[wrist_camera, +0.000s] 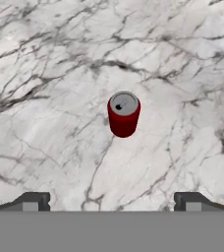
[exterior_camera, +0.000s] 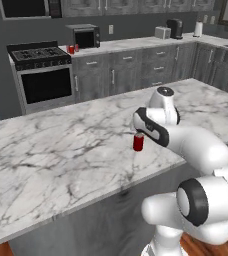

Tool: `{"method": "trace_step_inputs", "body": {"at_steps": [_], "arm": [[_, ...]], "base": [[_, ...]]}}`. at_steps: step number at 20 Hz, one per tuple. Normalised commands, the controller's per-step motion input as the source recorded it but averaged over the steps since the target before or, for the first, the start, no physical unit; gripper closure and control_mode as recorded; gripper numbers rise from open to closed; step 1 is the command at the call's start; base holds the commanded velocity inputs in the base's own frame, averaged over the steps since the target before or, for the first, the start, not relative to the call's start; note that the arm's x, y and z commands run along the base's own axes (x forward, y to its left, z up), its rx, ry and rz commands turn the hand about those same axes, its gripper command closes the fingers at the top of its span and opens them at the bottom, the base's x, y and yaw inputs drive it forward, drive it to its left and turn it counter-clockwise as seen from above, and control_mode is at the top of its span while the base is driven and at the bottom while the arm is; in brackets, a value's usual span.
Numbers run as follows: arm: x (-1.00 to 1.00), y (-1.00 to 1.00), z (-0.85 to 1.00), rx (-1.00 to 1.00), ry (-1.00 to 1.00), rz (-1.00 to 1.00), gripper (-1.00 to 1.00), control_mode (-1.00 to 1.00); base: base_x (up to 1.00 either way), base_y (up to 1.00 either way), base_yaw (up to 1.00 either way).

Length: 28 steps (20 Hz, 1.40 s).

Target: Four empty soda cans are scattered around the kitchen. Gather all the cans and cluster them next to the stove for recycling.

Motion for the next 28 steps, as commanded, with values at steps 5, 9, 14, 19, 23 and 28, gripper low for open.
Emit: {"method": "trace_step_inputs", "body": {"at_steps": [5,9,14,19,23,28], "arm": [[0.22,-0.09,-0.09,0.0,0.05,0.09,-1.0,-1.0],[0.21,-0.01,-0.13,0.0,0.07,0.06,-1.0,-1.0],[0.2,0.0,-0.12,0.0,0.06,0.02,-1.0,-1.0],[0.19,0.0,-0.12,0.0,0.01,0.01,-1.0,-1.0],[0.2,0.0,-0.1,0.0,0.0,0.0,-1.0,-1.0],[0.16,0.0,-0.1,-0.02,0.0,0.0,-1.0,-1.0]], "base": [[0.0,0.0,0.0],[0.0,0.0,0.0],[0.0,0.0,0.0],[0.0,0.0,0.0],[0.0,0.0,0.0],[0.0,0.0,0.0]]}}
